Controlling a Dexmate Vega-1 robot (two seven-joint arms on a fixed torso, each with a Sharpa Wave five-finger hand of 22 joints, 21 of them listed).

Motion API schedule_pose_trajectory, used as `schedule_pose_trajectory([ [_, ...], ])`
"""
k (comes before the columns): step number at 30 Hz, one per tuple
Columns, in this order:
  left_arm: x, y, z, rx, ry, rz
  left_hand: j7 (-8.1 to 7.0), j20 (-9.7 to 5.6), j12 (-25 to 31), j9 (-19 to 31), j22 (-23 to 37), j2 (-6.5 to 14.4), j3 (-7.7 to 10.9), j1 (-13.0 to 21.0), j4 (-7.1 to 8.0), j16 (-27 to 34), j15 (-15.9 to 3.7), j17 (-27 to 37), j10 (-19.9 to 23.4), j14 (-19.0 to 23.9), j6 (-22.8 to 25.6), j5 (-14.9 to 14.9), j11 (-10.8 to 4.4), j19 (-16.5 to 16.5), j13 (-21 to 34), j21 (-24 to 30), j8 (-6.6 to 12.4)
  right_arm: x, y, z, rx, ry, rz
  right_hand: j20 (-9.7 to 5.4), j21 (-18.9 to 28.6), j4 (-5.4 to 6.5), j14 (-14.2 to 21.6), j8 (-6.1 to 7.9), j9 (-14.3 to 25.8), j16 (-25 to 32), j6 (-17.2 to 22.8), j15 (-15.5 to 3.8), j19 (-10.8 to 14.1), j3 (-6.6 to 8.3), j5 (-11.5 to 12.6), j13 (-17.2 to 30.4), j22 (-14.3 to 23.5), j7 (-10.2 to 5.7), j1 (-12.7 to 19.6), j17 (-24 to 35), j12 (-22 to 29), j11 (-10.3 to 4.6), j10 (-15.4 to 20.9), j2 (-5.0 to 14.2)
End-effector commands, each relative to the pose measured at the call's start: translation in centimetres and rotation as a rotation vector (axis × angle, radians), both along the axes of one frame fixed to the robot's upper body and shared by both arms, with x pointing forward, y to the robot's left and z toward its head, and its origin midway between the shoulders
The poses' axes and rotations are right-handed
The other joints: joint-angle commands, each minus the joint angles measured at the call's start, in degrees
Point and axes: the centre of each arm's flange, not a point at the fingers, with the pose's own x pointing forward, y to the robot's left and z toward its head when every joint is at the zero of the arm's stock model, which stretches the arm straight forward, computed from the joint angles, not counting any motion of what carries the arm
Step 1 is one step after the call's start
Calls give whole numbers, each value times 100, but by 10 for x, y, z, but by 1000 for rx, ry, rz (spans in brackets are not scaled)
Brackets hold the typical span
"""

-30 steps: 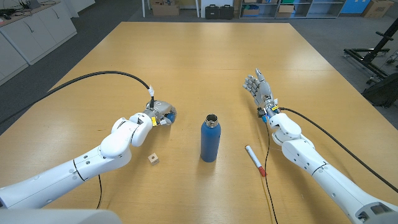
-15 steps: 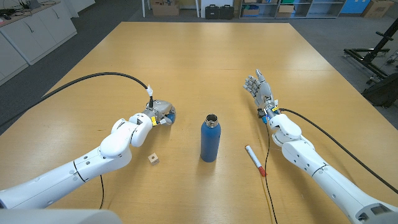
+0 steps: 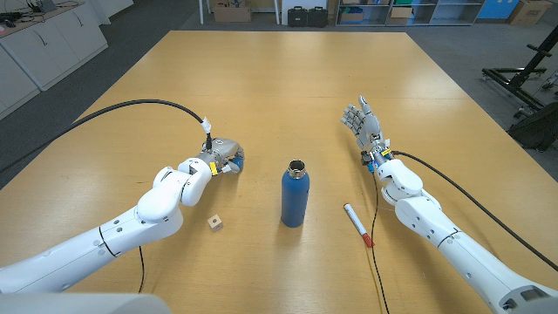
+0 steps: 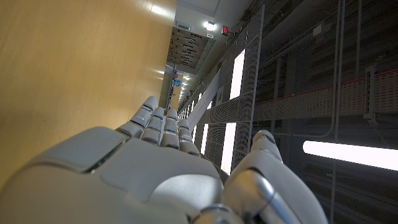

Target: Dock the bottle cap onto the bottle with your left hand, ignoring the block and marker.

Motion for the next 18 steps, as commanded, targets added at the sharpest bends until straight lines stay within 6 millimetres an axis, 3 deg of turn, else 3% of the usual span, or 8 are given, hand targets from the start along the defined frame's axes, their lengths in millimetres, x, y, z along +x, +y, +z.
schedule_pose_trajectory([
  [1,-20,-2,17,-74,-114,-42,-424,-6,-46,17,9,184,130,141,87,-20,-994,10,594,-5,414,11,-490,2,31,-19,134,-5,1,4,-5,-18,-3,43,-37,-25,27,-14,30,-6,46,33,36,-16,-20,20,27,49,11,12,-22,-5,43,81],
  [18,-46,-5,31,-203,-237,-83,-427,-31,-93,16,10,164,150,113,102,-14,-999,17,651,32,515,2,-491,27,34,-11,142,-7,-2,5,-1,-28,-2,37,-54,-27,27,-13,30,-8,51,36,50,-20,-20,20,27,52,12,12,-18,2,56,84],
])
